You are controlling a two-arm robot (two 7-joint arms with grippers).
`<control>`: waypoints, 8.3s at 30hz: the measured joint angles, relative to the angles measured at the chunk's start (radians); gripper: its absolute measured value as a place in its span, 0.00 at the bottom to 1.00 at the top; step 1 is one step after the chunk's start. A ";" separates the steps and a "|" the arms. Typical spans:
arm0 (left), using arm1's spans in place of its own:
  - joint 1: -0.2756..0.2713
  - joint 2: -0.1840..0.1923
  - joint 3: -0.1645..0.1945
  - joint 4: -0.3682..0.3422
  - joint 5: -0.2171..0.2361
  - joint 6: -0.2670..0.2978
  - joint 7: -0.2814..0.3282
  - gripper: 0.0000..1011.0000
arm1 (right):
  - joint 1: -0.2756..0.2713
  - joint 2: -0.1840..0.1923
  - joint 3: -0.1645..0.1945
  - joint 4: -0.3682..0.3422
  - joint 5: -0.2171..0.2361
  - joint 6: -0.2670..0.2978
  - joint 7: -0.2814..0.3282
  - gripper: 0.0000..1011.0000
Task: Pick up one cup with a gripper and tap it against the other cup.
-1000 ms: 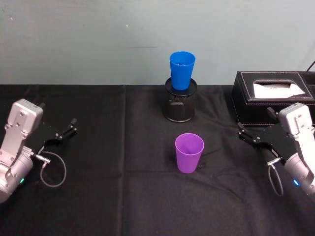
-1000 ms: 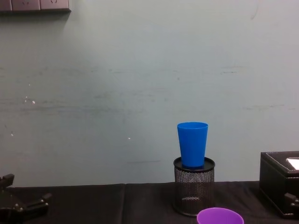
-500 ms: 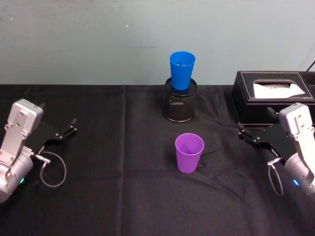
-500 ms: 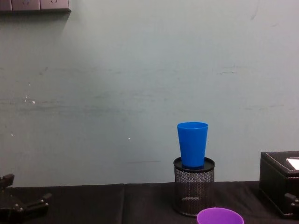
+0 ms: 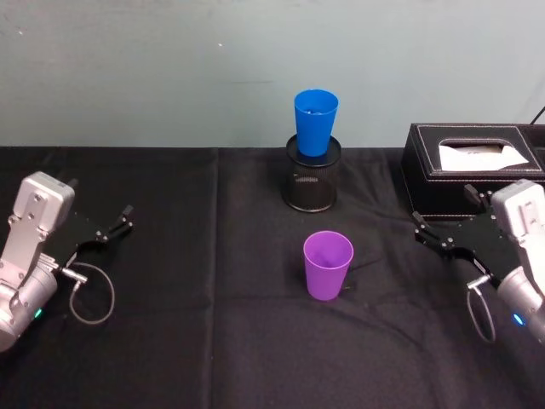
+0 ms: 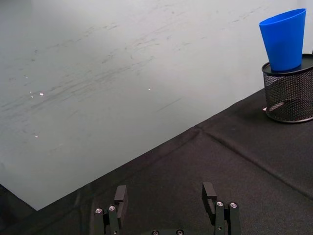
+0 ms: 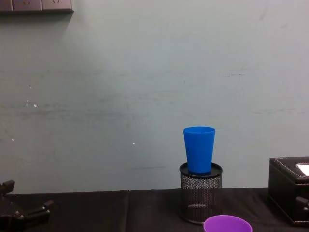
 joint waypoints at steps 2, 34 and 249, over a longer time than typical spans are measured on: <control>0.000 0.000 0.000 0.000 0.000 0.000 0.000 0.99 | -0.018 0.007 0.009 -0.016 0.007 -0.012 0.010 0.99; 0.000 0.000 0.000 0.000 0.000 0.000 0.000 0.99 | -0.101 -0.107 -0.042 -0.023 0.106 -0.107 0.299 0.99; 0.000 0.000 0.000 0.000 0.000 0.000 0.000 0.99 | 0.220 -0.340 0.052 0.172 0.155 0.076 0.450 0.74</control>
